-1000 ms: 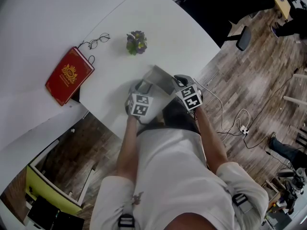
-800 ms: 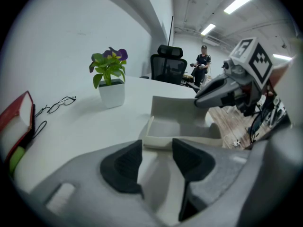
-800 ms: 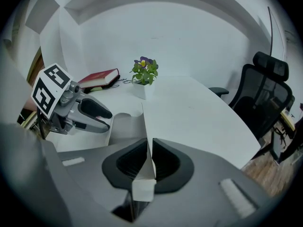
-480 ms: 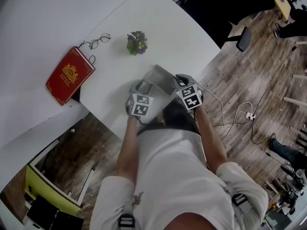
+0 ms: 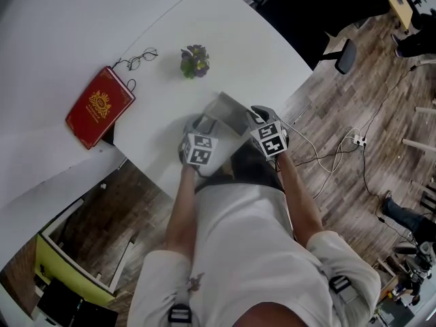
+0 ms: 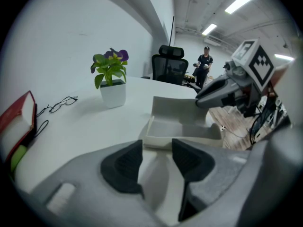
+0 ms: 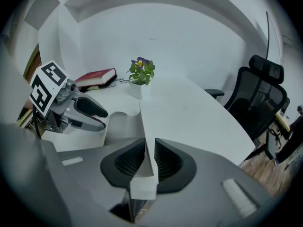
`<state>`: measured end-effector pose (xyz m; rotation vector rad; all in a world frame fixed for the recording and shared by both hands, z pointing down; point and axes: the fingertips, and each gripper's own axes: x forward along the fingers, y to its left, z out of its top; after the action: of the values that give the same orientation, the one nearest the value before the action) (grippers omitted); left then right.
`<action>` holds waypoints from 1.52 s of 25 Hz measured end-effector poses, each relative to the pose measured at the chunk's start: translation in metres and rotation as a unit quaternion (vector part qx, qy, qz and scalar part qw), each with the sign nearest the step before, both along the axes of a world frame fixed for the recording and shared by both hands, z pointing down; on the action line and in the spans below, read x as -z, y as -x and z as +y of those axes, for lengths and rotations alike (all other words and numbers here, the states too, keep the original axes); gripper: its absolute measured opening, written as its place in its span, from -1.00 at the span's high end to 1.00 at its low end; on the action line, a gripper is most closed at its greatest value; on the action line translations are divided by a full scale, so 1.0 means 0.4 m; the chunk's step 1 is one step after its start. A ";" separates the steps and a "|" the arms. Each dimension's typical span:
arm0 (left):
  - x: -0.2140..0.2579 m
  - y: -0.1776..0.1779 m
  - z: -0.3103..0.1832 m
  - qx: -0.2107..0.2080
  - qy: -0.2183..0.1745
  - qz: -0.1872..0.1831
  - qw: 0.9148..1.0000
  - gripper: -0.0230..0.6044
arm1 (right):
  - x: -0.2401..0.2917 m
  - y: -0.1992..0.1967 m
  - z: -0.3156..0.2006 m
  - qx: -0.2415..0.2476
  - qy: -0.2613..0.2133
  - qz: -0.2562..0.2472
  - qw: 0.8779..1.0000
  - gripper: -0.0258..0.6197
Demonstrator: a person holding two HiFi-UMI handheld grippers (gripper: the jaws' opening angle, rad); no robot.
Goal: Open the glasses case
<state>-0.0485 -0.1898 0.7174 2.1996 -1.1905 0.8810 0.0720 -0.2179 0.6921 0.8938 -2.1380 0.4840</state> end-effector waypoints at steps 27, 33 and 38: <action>0.357 0.044 -0.016 0.028 -0.194 0.034 0.980 0.31 | 0.341 0.022 0.037 -0.040 -0.156 -0.078 0.984 0.50; 0.459 0.052 0.006 0.023 -0.237 0.045 0.970 0.32 | 0.435 0.023 0.072 -0.059 -0.194 -0.089 0.975 0.41; 0.520 0.059 0.030 0.015 -0.263 0.054 0.963 0.32 | 0.475 0.023 0.107 -0.073 -0.212 -0.088 0.970 0.41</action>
<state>-0.0723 -0.1780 0.5094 2.5877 -1.5333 0.4533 0.0627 -0.1749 0.5020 1.2939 -2.3961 0.1802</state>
